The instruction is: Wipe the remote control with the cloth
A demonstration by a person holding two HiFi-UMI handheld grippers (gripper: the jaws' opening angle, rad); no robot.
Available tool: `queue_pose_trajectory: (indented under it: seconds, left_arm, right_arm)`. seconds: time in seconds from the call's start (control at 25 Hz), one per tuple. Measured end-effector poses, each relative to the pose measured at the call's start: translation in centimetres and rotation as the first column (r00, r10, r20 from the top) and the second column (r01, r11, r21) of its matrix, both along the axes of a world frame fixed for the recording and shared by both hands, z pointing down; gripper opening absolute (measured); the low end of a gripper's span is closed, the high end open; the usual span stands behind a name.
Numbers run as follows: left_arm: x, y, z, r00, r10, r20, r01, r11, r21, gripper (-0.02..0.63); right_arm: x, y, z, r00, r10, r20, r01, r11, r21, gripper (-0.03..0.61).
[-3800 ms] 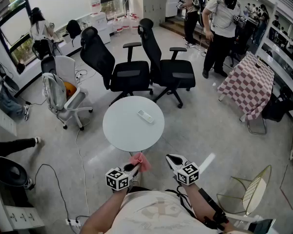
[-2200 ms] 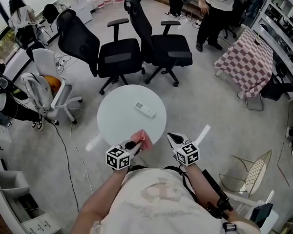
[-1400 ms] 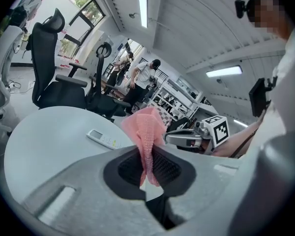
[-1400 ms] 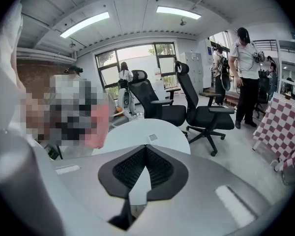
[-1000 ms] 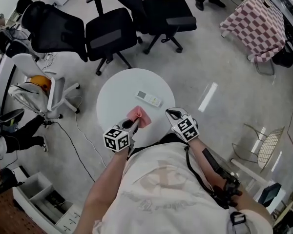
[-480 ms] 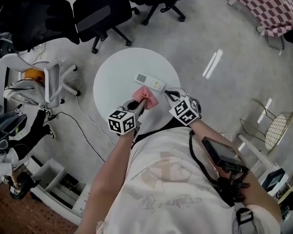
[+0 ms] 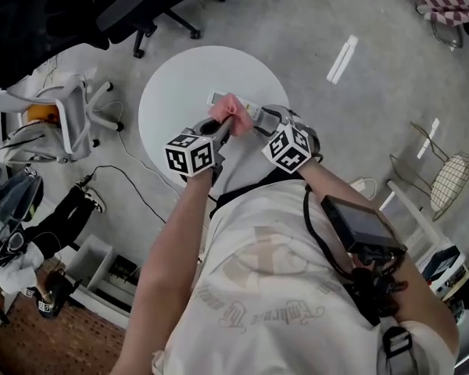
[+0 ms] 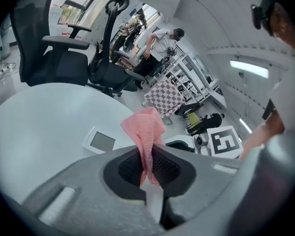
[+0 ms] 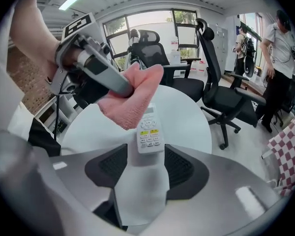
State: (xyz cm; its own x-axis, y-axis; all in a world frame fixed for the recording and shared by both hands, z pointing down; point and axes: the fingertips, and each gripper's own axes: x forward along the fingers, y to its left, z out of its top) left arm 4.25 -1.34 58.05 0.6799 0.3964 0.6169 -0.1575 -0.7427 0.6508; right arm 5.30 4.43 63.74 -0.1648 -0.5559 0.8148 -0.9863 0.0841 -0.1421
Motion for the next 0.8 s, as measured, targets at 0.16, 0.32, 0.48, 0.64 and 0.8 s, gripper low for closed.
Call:
queue_pose_trajectory:
  seconds: [0.16, 0.32, 0.48, 0.64, 0.8]
  left_arm:
    - [1.5, 1.0, 0.4, 0.997, 0.069, 0.043, -0.069, 0.998, -0.016, 0.018]
    - [1.8, 1.2, 1.8, 0.987, 0.113, 0.112, -0.116, 0.993, 0.024, 0.020]
    - [2.1, 1.9, 2.5, 0.975, 0.164, 0.150, -0.170, 0.985, 0.025, 0.018]
    - [2.4, 3.5, 3.4, 0.948, 0.258, 0.188, -0.265, 0.964, 0.011, 0.018]
    - [3.5, 4.7, 4.1, 0.919, 0.338, 0.203, -0.348, 0.937, 0.015, 0.020]
  right_arm:
    - [-0.2, -0.3, 1.0, 0.999, -0.031, -0.028, 0.030, 0.999, -0.016, 0.267]
    - [0.1, 0.1, 1.5, 0.998, -0.030, -0.060, 0.029, 0.999, -0.017, 0.257]
    - [0.2, 0.2, 1.6, 0.994, -0.053, -0.092, 0.053, 0.999, -0.002, 0.238]
    - [0.2, 0.0, 1.6, 0.991, -0.079, -0.112, 0.080, 0.997, 0.008, 0.215]
    - [0.2, -0.3, 1.5, 0.990, -0.087, -0.115, 0.089, 0.996, 0.012, 0.213]
